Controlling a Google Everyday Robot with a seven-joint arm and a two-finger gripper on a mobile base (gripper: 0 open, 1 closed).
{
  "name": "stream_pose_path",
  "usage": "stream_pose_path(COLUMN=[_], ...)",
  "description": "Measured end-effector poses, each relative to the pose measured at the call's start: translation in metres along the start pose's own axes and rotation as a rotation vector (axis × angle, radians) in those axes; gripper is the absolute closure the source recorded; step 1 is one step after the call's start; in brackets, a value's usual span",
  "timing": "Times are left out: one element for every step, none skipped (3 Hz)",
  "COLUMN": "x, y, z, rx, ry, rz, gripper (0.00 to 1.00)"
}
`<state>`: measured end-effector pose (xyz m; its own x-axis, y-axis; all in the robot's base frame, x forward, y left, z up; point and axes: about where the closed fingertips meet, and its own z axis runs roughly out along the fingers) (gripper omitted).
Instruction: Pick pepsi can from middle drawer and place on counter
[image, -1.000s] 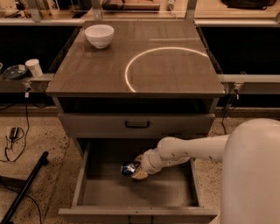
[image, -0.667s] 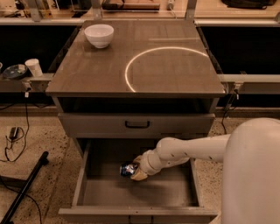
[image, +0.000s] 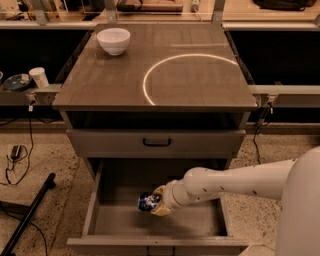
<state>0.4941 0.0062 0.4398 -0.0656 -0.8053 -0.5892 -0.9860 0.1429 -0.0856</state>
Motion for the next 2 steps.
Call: stream_pose_path(x=[0.0, -0.007], y=[0.0, -0.006], z=[0.0, -0.014], rx=[0.0, 0.018], ry=[0.0, -0.01], rz=[-0.001, -0.015], gripper=[1.0, 1.0])
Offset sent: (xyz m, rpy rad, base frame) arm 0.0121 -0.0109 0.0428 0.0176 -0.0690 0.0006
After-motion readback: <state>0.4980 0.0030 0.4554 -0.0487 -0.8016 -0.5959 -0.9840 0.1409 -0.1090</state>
